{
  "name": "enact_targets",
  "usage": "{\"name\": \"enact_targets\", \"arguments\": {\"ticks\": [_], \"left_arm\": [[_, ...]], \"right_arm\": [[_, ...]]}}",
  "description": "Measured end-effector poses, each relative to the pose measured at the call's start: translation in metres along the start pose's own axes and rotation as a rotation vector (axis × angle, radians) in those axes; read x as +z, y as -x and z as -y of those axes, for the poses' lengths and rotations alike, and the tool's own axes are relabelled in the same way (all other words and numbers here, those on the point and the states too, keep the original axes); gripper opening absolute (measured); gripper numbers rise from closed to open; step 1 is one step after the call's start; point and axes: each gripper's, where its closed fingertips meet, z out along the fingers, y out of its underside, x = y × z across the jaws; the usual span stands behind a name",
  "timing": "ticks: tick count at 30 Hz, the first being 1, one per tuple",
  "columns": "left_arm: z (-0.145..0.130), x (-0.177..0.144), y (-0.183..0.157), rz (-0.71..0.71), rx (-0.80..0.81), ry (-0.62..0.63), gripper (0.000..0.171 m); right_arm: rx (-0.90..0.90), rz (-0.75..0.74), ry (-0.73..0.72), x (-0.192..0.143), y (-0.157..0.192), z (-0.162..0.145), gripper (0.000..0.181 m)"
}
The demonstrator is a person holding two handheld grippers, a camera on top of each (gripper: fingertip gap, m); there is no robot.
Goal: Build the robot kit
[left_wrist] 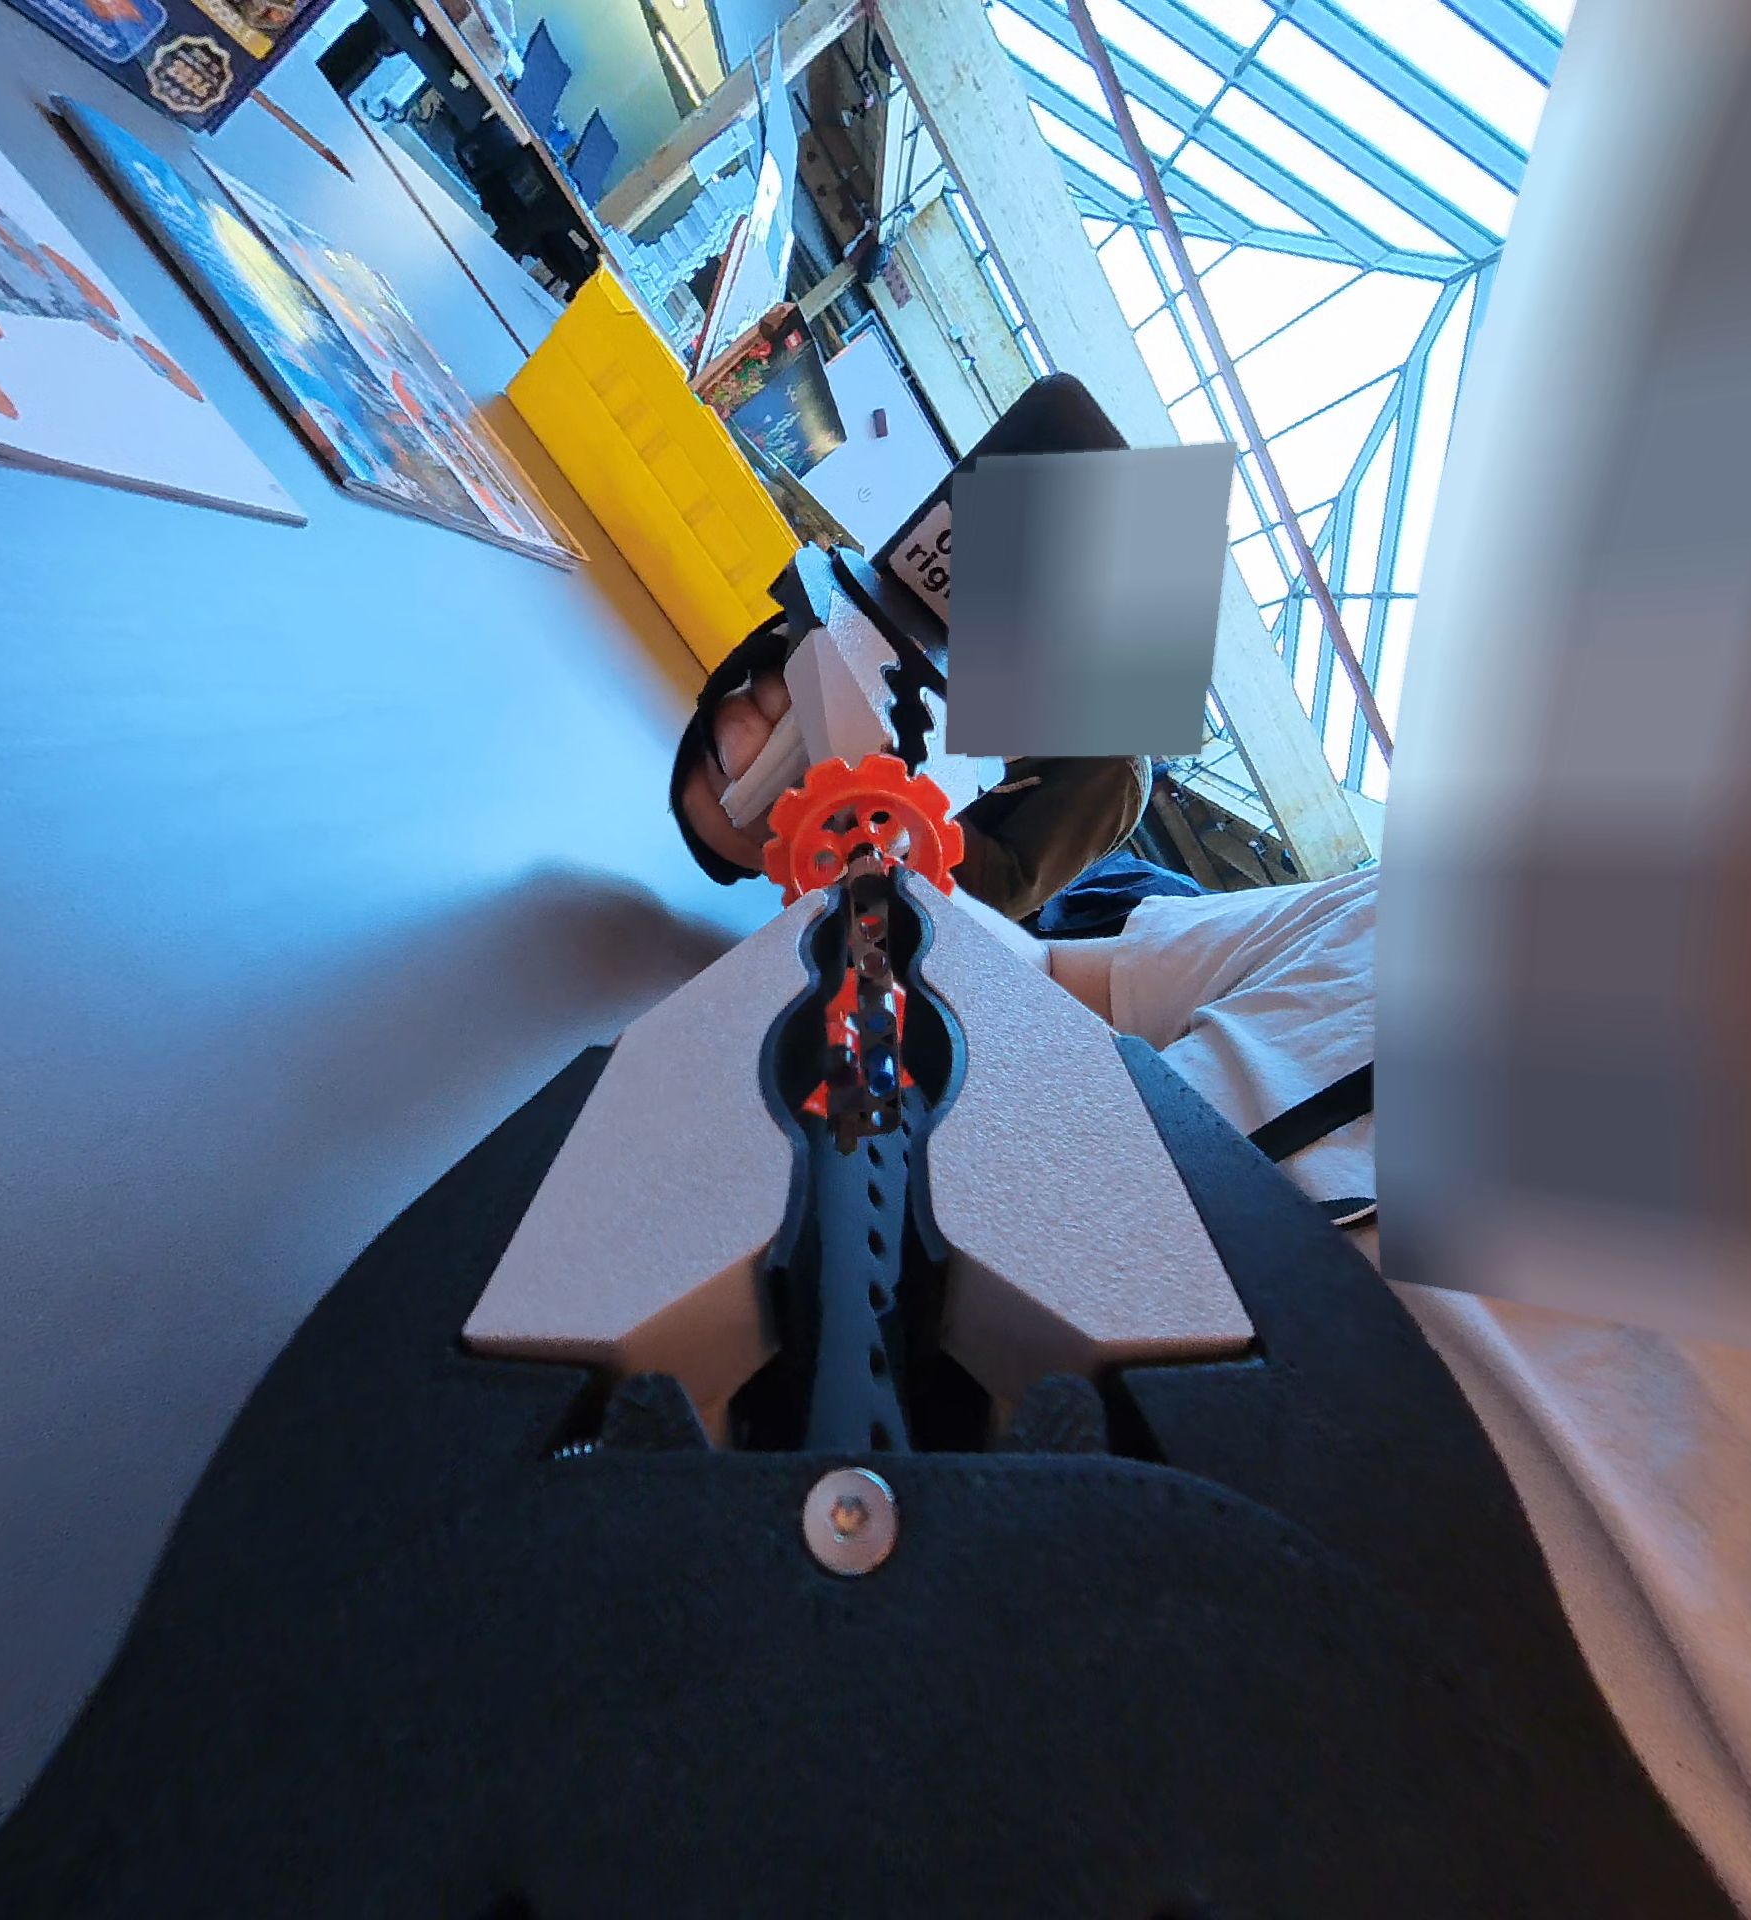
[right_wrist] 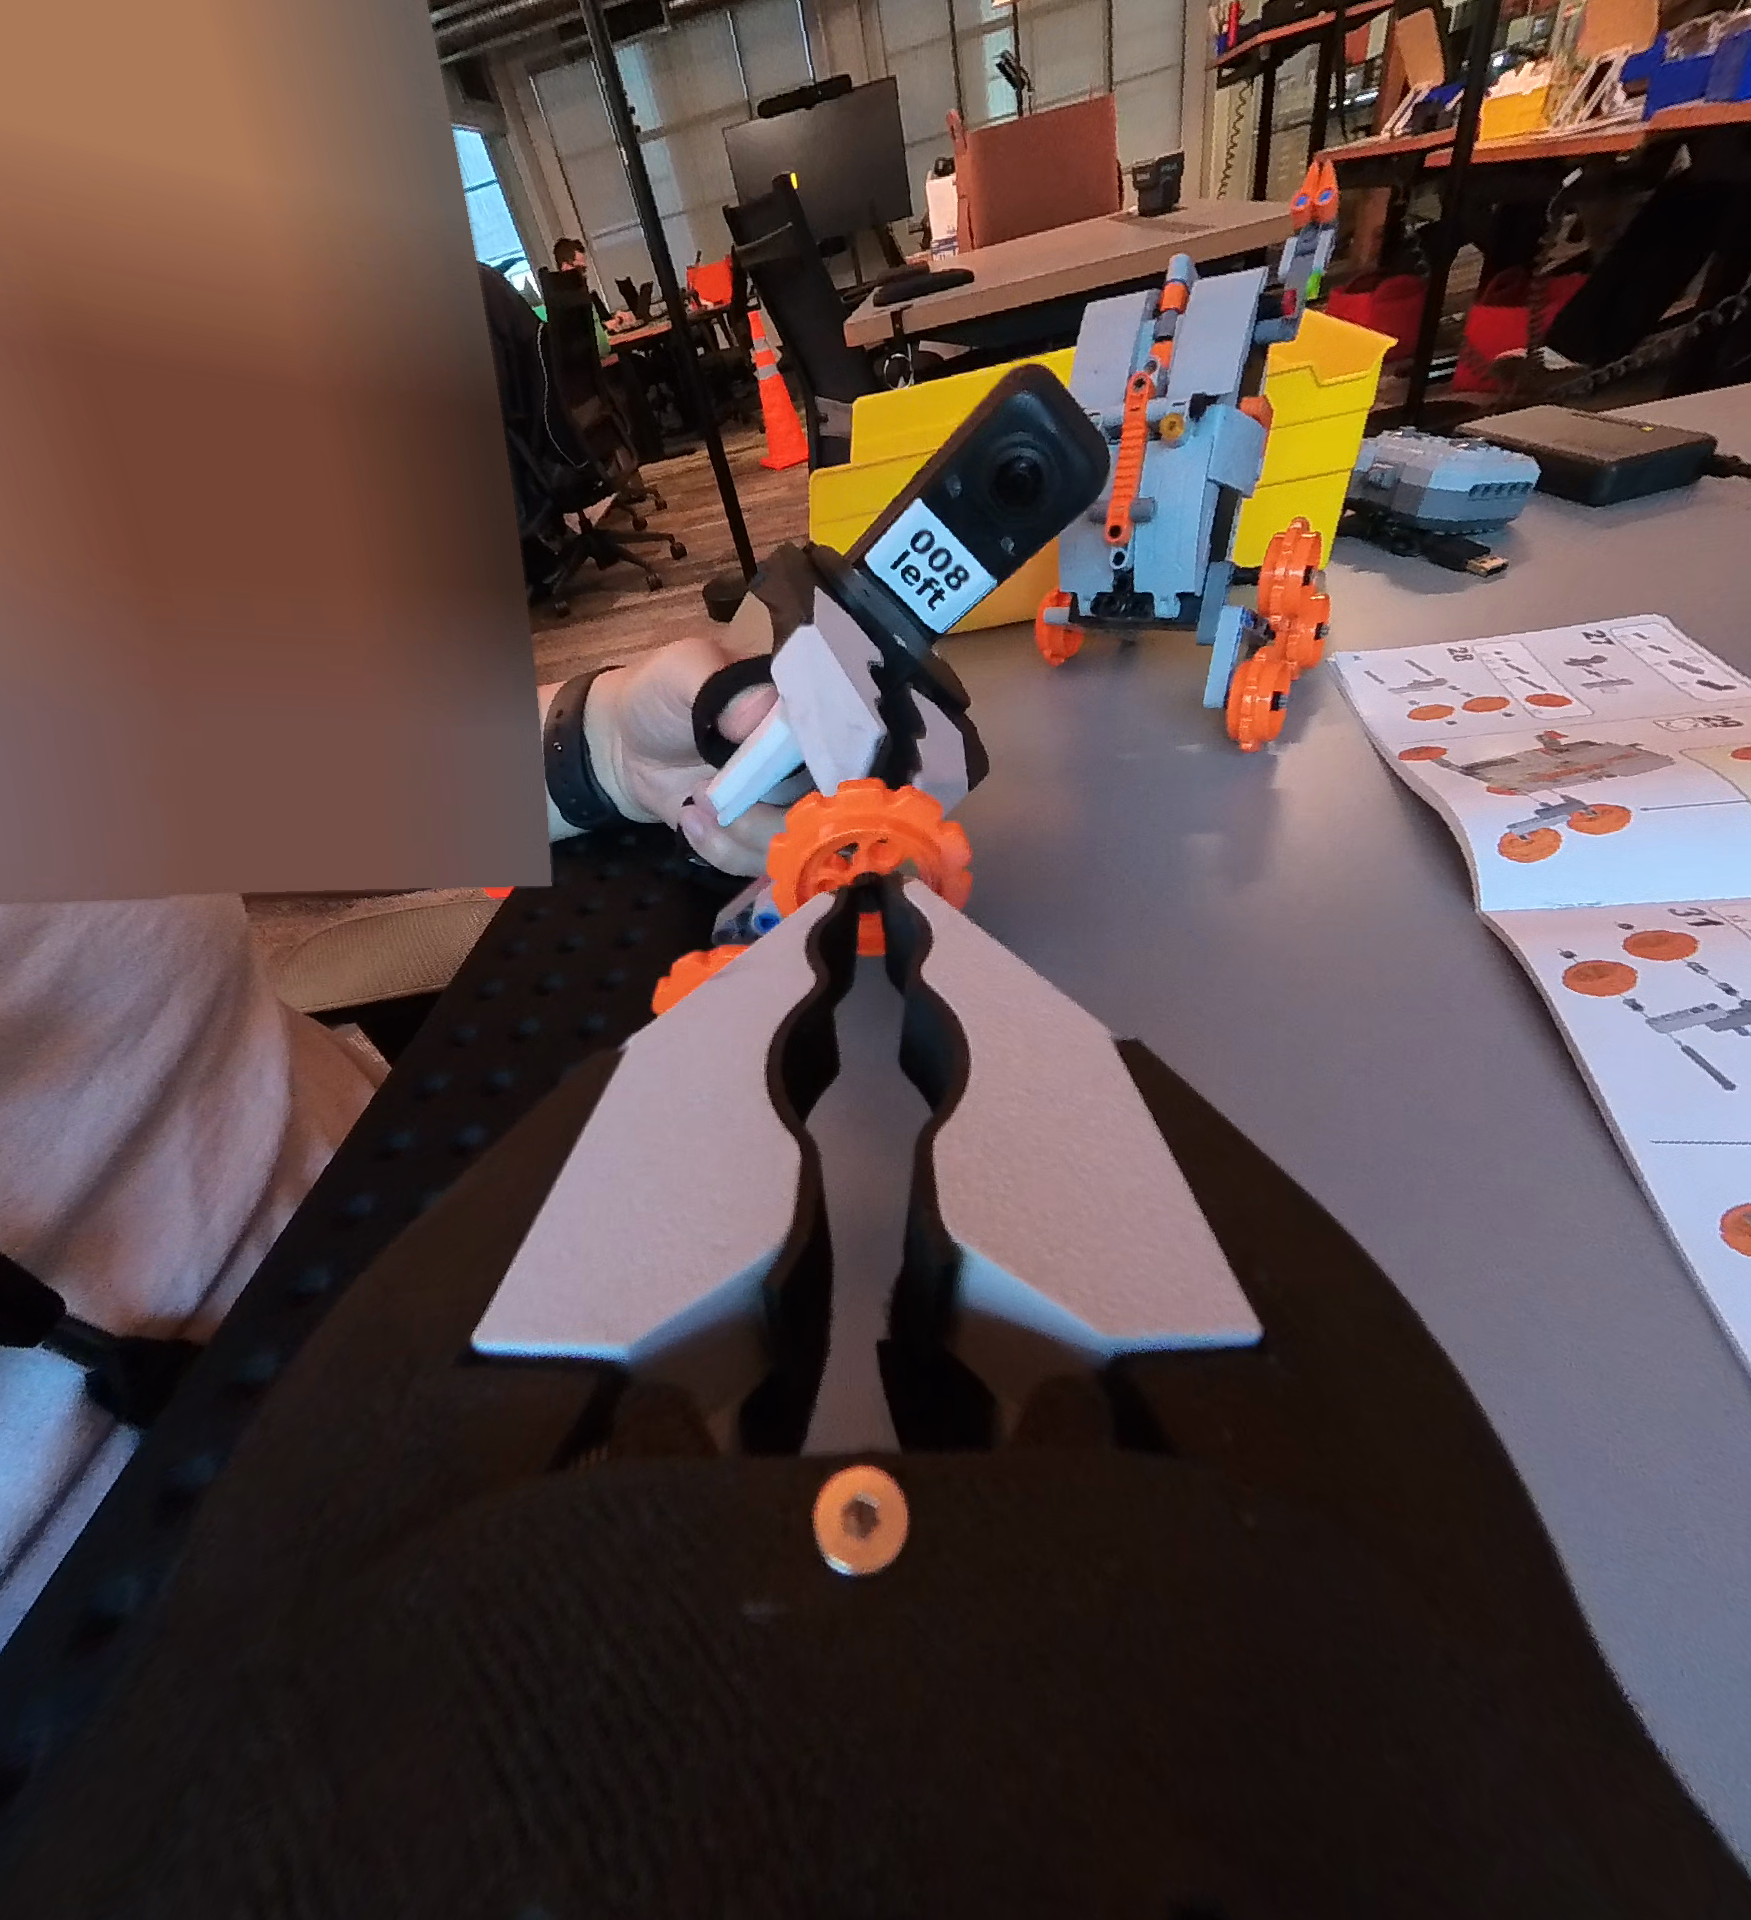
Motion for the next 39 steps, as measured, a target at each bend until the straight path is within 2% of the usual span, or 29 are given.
{"name": "enact_targets", "arguments": {"ticks": [2,4,6,9,12,16,19,24,28,35,39], "left_arm": [[-0.008,0.005,0.001,0.007,0.001,0.053,0.005],[-0.03,0.018,0.004,0.042,0.052,0.199,0.005],[-0.04,0.024,0.006,0.049,0.056,0.269,0.006],[-0.025,0.018,0.01,0.045,-0.006,0.174,0.005],[-0.018,0.015,0.007,0.042,0.017,0.129,0.005],[-0.009,0.009,0.009,0.051,0.005,0.073,0.005],[0.001,0.004,0.009,0.069,0.032,0.018,0.005],[0.006,0.005,0.004,0.092,0.127,-0.014,0.005],[0.007,0.007,-0.001,0.093,0.185,-0.024,0.005],[0.01,0.008,-0.006,0.077,0.21,-0.047,0.005],[0.01,0.009,-0.004,0.087,0.205,-0.042,0.005]], "right_arm": [[0.011,-0.019,-0.007,0.0,-0.004,0.001,0.003],[0.021,0.01,-0.014,0.003,0.001,0.004,0.0],[-0.056,-0.026,0.094,0.006,-0.002,-0.011,0.0],[-0.015,-0.034,0.078,0.0,-0.008,-0.007,0.0],[0.019,-0.058,0.008,-0.012,-0.018,0.002,0.002],[0.037,-0.058,-0.022,-0.014,-0.019,0.007,0.026],[-0.04,-0.097,0.005,-0.007,-0.013,0.009,0.039],[-0.303,-0.268,0.112,0.01,-0.009,0.004,0.04],[-0.541,-0.417,0.18,0.01,-0.011,0.006,0.035],[-0.609,-0.519,0.173,0.009,-0.011,0.016,0.032],[-0.625,-0.529,0.189,0.009,-0.012,0.014,0.03]]}}
